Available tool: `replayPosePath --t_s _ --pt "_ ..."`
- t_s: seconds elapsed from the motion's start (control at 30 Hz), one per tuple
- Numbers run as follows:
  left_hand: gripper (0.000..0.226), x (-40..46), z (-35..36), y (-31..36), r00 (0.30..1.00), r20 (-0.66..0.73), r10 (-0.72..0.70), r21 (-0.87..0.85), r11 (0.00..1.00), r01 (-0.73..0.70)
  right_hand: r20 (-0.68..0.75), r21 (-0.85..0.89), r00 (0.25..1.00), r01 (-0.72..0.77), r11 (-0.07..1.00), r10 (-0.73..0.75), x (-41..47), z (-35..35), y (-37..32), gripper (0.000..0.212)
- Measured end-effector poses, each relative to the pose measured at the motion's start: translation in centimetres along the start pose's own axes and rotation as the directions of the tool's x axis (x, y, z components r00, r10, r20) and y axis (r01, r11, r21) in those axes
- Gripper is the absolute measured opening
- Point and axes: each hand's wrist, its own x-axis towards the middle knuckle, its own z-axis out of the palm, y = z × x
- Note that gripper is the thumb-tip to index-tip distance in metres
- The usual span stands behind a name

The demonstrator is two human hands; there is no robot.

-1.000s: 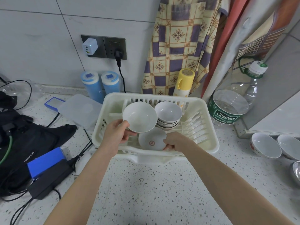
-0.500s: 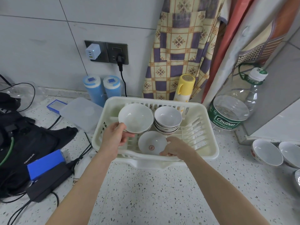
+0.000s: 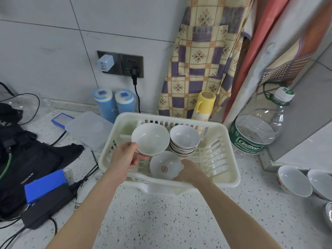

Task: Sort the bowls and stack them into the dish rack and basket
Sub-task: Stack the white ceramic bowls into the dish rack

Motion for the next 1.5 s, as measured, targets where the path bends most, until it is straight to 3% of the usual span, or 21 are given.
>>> replayPosePath --t_s 0.07,0.17,0.23,0.3,0.37,0.5,0.67,0.83,0.93,1.1,1.5 --pt "0.021 0.0 -0.1 0.0 1.0 0.024 -0.009 0.015 1.0 0.008 -0.001 0.073 1.0 -0.029 0.997 0.029 -0.1 0.0 0.1 0.055" --pt "0.022 0.1 -0.3 -0.1 0.997 0.075 -0.034 0.048 0.998 0.031 -0.018 0.317 0.996 -0.08 0.945 0.09 -0.3 -0.1 0.5 0.045" --pt "0.023 0.2 -0.4 -0.1 0.993 0.104 -0.05 0.085 0.996 0.041 -0.177 0.354 0.979 -0.029 0.935 0.097 -0.5 -0.3 0.9 0.015" --pt "0.024 0.2 -0.4 -0.1 0.99 0.127 -0.053 0.122 0.992 0.038 -0.375 0.368 0.923 0.066 0.928 0.083 -0.8 -0.2 1.4 0.023" --pt "0.024 0.1 -0.5 -0.1 0.99 0.135 -0.052 0.147 0.989 0.033 -0.457 0.458 0.888 0.19 0.869 0.047 -1.6 -0.4 1.2 0.029" --pt "0.022 -0.2 -0.4 0.1 0.983 0.168 -0.075 0.175 0.983 0.046 -0.38 0.588 0.921 0.309 0.747 -0.082 -2.8 -1.0 0.5 0.021" --pt "0.023 0.0 0.1 0.6 0.942 0.273 -0.196 0.353 0.931 0.092 -0.27 0.612 0.943 0.326 0.721 -0.197 -2.7 -1.0 0.6 0.018" --pt "0.023 0.8 0.7 0.2 0.902 0.327 -0.283 0.452 0.885 0.113 -0.219 0.6 0.973 0.19 0.777 -0.069 -1.9 -0.8 0.8 0.023" --pt "0.018 1.4 1.2 -0.8 0.932 0.29 -0.217 0.492 0.869 0.049 -0.219 0.59 0.976 0.135 0.796 -0.003 -1.4 -0.7 0.7 0.017" --pt "0.007 2.1 1.4 -2.0 0.986 0.146 -0.084 0.667 0.744 -0.035 -0.24 0.536 0.97 0.11 0.837 0.026 -1.2 -0.3 0.8 0.021" --pt "0.024 1.8 2.3 -1.5 0.976 0.159 -0.149 0.727 0.686 -0.014 -0.344 0.418 0.937 0.093 0.904 0.063 -0.8 0.1 0.7 0.027"
